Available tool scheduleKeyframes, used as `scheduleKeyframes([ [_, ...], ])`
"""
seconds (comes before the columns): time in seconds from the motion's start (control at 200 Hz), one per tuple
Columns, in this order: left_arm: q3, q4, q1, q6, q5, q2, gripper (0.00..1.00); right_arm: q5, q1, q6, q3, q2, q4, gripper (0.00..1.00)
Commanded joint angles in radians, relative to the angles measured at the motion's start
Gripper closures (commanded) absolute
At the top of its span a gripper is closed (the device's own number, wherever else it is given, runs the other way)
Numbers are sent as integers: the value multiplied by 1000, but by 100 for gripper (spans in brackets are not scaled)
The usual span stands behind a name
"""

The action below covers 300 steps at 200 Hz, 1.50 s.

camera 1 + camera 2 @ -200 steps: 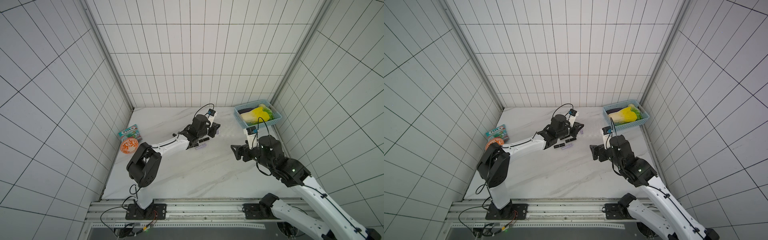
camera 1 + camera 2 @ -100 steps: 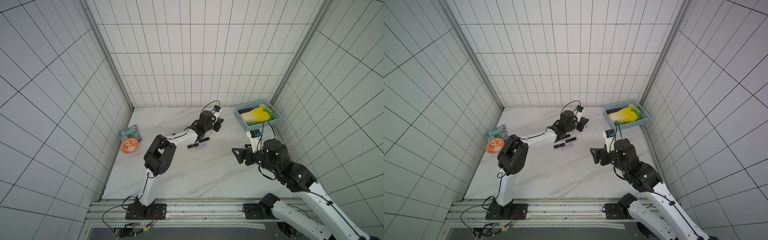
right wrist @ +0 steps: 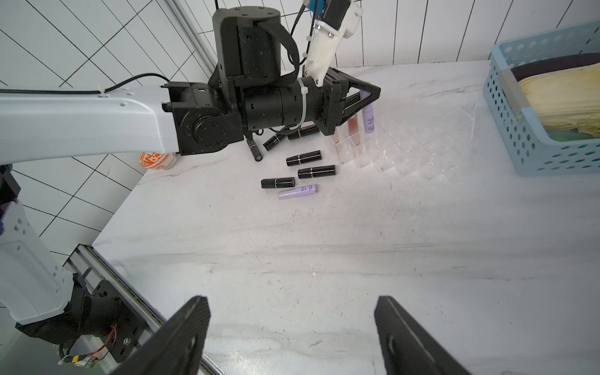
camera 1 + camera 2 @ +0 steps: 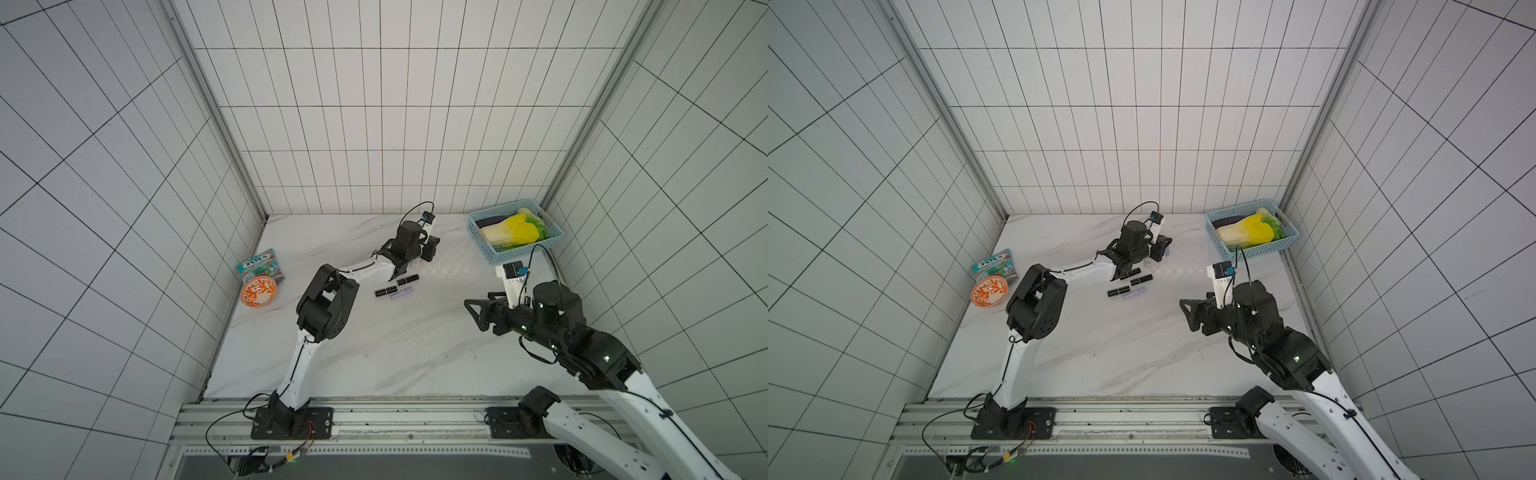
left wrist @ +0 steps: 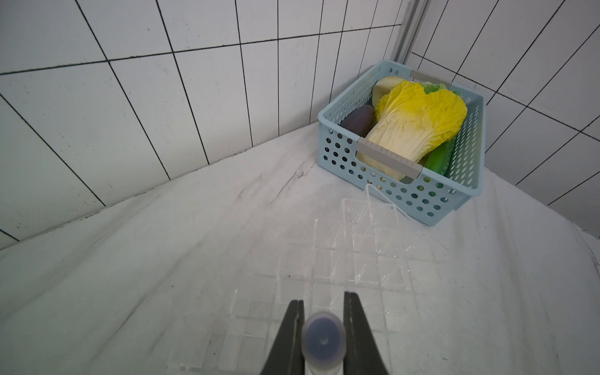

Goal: Arrange the lipsticks in the organizer
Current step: Place the lipstick in the storage box, then pick up the lipstick at the center of the board.

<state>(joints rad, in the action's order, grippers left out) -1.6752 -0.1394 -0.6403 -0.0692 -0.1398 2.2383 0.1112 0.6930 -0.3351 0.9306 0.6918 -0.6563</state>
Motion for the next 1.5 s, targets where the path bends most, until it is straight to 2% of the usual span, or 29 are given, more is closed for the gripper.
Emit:
scheduleKeyframes([
  [0.0, -35, -11, -6, -2, -23, 45, 90, 10, -6, -7, 7, -1, -17, 17],
  [0.241, -56, 9, -13, 8, -11, 69, 89, 9, -6, 0, 8, -2, -32, 17],
  [0.301, -52, 11, -12, 10, -5, 65, 85, 10, -6, 2, 5, 2, -32, 17],
  [0.351, -42, 6, -11, 10, -1, 57, 76, 11, -6, 7, 4, 10, -32, 16],
  [0.416, -31, 1, -9, 6, -4, 44, 53, 7, -6, 18, 4, 27, -32, 15],
  [0.451, -25, 1, -9, 2, -7, 34, 44, 4, -6, 26, 4, 38, -32, 15],
  [0.541, 15, -11, -7, -21, -15, -20, 27, -12, -6, 47, 6, 70, -23, 14],
  [0.601, 59, -23, -5, -43, -9, -74, 20, -24, -5, 67, 15, 100, -11, 13],
  [0.727, 215, -29, 29, -134, 37, -245, 20, -37, -9, 121, 50, 215, 21, 11],
  [0.857, 443, -31, 119, -276, 61, -462, 20, -8, -14, 195, 110, 397, 50, 10],
  [0.947, 580, 8, 191, -313, 61, -594, 20, 43, -14, 237, 163, 513, 76, 12],
  [1.047, 699, 128, 281, -342, 53, -716, 20, 96, -13, 278, 200, 610, 135, 12],
  [1.183, 895, 83, 375, -405, 16, -885, 21, 138, 0, 377, 299, 778, 107, 9],
  [1.323, 966, 86, 387, -430, 7, -973, 21, 142, 33, 455, 419, 972, 46, 9],
  [1.498, 969, 115, 443, -429, -64, -963, 22, 196, 46, 482, 512, 1140, 64, 14],
])
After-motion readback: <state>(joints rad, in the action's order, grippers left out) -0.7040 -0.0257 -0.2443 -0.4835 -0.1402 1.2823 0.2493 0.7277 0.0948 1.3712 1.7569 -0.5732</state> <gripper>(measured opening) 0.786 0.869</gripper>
